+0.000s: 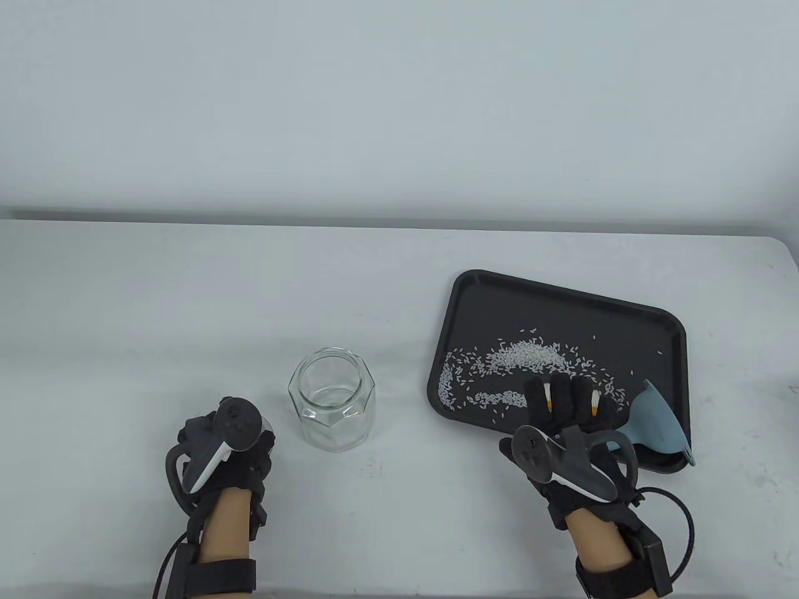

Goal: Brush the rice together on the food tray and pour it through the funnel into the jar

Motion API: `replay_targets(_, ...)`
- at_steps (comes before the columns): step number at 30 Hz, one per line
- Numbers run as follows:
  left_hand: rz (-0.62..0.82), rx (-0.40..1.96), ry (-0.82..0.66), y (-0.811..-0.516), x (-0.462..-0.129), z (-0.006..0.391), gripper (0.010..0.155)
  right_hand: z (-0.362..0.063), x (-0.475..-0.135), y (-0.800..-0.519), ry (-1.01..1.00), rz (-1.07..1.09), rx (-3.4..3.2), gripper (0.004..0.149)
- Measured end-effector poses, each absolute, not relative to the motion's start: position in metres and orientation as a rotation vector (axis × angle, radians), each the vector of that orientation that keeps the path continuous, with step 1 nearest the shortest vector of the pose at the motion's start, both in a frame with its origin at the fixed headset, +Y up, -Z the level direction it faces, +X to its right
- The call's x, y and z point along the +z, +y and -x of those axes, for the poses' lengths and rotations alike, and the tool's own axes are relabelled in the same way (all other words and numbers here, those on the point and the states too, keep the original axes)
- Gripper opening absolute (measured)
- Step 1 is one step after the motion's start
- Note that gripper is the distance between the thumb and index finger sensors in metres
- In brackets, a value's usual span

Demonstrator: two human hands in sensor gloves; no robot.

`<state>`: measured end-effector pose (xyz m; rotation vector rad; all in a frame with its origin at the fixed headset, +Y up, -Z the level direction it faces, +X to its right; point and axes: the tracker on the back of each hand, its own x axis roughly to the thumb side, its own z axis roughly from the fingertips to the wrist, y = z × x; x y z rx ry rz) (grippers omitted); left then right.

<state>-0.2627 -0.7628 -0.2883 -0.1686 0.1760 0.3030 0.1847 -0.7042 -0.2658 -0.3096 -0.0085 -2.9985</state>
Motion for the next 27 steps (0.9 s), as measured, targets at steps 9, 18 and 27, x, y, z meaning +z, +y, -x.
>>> replay_targets(9,-0.038,0.407,0.104,-0.735,-0.280,0.256,0.084,-0.185,-0.266,-0.704,-0.022,0.304,-3.000,0.091)
replay_targets(18,-0.328,0.435,-0.095,-0.693,-0.258,0.222,0.082,-0.194,-0.268,-0.702,-0.014,0.252,-3.038,0.091)
replay_targets(27,-0.337,0.431,-0.159,-0.687,-0.252,0.206,0.082,-0.230,-0.277,-0.697,0.076,-0.002,-3.081,0.088)
